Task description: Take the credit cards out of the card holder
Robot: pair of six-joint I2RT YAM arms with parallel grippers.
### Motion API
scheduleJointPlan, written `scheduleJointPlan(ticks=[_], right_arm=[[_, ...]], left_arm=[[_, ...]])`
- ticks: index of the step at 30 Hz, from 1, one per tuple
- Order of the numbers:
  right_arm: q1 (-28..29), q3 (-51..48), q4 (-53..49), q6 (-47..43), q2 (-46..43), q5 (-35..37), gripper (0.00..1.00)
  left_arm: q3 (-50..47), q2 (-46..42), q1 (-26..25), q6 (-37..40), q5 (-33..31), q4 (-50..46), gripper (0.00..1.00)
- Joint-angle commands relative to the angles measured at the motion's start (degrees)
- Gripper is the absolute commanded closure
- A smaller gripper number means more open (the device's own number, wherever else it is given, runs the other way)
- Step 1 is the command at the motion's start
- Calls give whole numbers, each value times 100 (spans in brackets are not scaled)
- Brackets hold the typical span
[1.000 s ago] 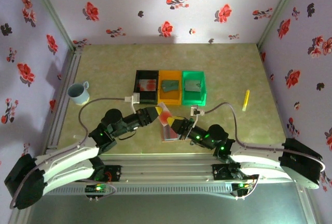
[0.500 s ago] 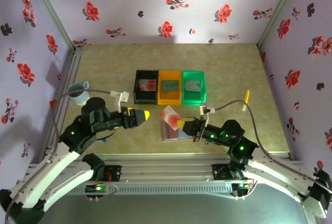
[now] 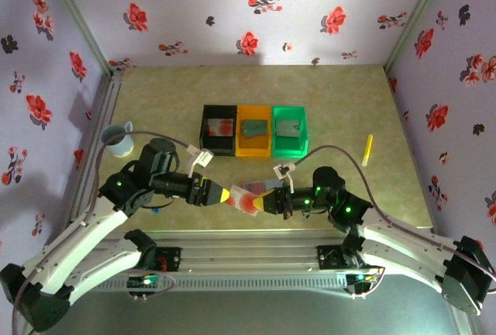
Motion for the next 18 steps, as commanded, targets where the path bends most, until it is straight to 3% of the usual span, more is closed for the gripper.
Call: scheduleJointPlan(ticks=[1, 9, 18], right_arm=[[-49, 269, 342, -103, 90, -470, 100], [-56, 326, 562, -49, 224, -821, 100], [-52, 294, 988, 158, 440, -1134, 100]], left_arm=[[14, 32, 38, 281, 460, -133, 38], [-11, 234, 39, 315, 819, -23, 41], [-82, 196, 35, 170, 1125, 231, 59]])
